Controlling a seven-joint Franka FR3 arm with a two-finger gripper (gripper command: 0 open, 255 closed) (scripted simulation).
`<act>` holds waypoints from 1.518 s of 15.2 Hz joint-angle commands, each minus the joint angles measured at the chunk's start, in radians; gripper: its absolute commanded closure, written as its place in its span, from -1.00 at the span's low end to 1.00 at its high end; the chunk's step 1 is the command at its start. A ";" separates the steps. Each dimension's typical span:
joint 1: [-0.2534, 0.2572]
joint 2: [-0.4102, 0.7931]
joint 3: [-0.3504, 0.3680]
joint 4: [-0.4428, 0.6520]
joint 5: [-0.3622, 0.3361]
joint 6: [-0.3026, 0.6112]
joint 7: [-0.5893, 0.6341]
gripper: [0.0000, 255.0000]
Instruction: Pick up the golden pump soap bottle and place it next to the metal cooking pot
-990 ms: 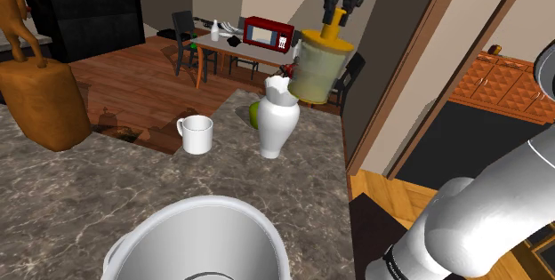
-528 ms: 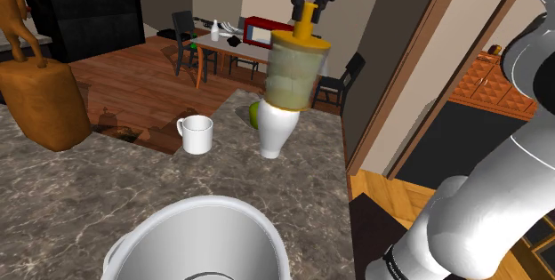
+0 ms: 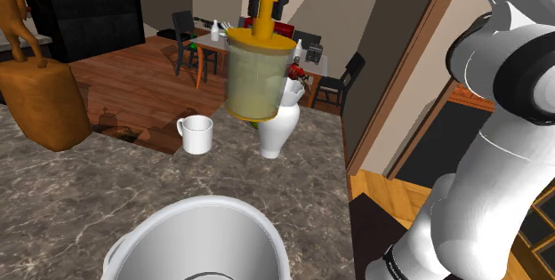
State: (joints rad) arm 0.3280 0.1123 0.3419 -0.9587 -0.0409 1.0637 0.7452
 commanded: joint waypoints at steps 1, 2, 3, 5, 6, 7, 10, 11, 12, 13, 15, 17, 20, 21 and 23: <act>0.056 0.079 0.033 0.111 -0.037 -0.036 0.067 1.00; 0.095 0.135 0.046 0.191 -0.066 -0.064 0.096 1.00; 0.160 0.226 0.058 0.336 -0.116 -0.121 0.128 1.00; 0.108 0.131 0.050 0.149 -0.063 -0.025 0.119 1.00; 0.093 0.101 0.049 0.086 -0.048 0.008 0.115 1.00; 0.080 0.075 0.047 0.032 -0.035 0.038 0.110 1.00; 0.056 0.014 0.039 -0.100 -0.007 0.113 0.098 1.00; 0.050 -0.003 0.037 -0.137 0.000 0.135 0.094 1.00; 0.045 -0.018 0.034 -0.173 0.007 0.156 0.091 1.00; 0.041 -0.032 0.032 -0.207 0.013 0.176 0.087 1.00; 0.034 -0.058 0.028 -0.269 0.023 0.215 0.081 1.00; 0.029 -0.081 0.024 -0.327 0.032 0.251 0.075 1.00; 0.024 -0.110 0.019 -0.405 0.043 0.302 0.068 1.00; 0.022 -0.119 0.018 -0.430 0.046 0.319 0.065 1.00; 0.020 -0.135 0.015 -0.477 0.052 0.351 0.061 1.00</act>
State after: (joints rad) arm 0.3487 -0.0132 0.3582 -1.4116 0.0076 1.3978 0.8076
